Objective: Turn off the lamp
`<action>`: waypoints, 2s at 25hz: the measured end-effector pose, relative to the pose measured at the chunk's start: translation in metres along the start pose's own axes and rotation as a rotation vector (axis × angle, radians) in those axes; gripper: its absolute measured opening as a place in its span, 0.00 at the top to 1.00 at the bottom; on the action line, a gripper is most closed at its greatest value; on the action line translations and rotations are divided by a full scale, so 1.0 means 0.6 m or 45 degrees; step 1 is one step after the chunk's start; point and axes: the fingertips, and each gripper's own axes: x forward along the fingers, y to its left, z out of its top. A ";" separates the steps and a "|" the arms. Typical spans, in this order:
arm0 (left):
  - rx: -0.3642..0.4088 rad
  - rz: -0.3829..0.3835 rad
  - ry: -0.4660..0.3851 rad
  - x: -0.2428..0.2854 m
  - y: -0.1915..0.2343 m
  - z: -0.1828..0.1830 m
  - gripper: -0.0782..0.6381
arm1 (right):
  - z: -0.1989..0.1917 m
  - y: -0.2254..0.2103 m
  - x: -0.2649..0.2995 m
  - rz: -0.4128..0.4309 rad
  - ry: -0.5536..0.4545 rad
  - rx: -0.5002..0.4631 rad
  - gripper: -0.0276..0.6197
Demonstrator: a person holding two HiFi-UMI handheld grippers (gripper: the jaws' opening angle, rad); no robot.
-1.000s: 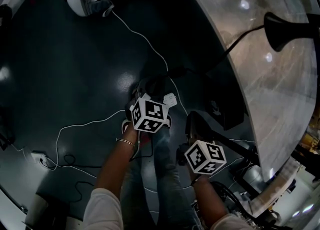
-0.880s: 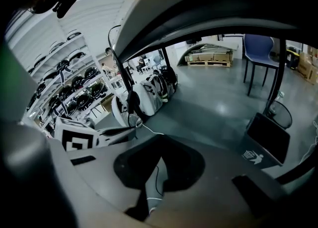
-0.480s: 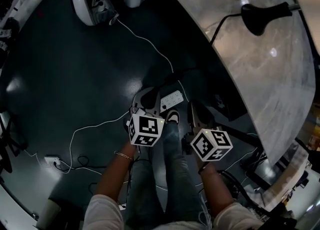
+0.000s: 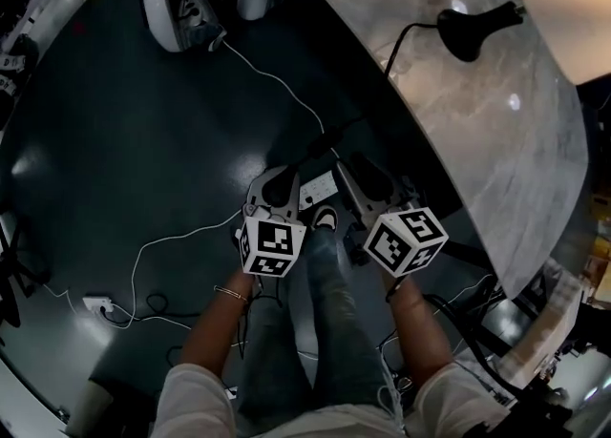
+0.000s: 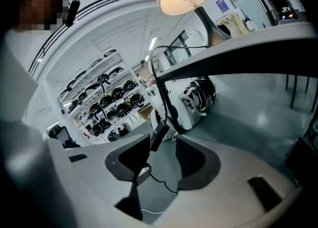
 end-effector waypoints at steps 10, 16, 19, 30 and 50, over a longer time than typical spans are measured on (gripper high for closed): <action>-0.030 0.042 0.004 0.000 0.023 -0.033 0.85 | -0.017 0.017 0.075 0.014 0.052 -0.023 0.72; -0.059 0.054 0.001 -0.004 0.032 -0.040 0.85 | -0.026 0.012 0.101 -0.024 0.081 0.022 0.73; -0.060 0.045 0.000 -0.004 0.031 -0.040 0.85 | -0.023 0.010 0.111 -0.022 0.088 0.030 0.73; -0.055 0.023 0.011 0.003 0.033 -0.045 0.85 | -0.020 0.010 0.113 0.006 0.088 0.044 0.77; -0.075 0.017 0.058 0.022 0.023 -0.062 0.85 | -0.021 0.003 0.112 0.035 0.090 0.061 0.83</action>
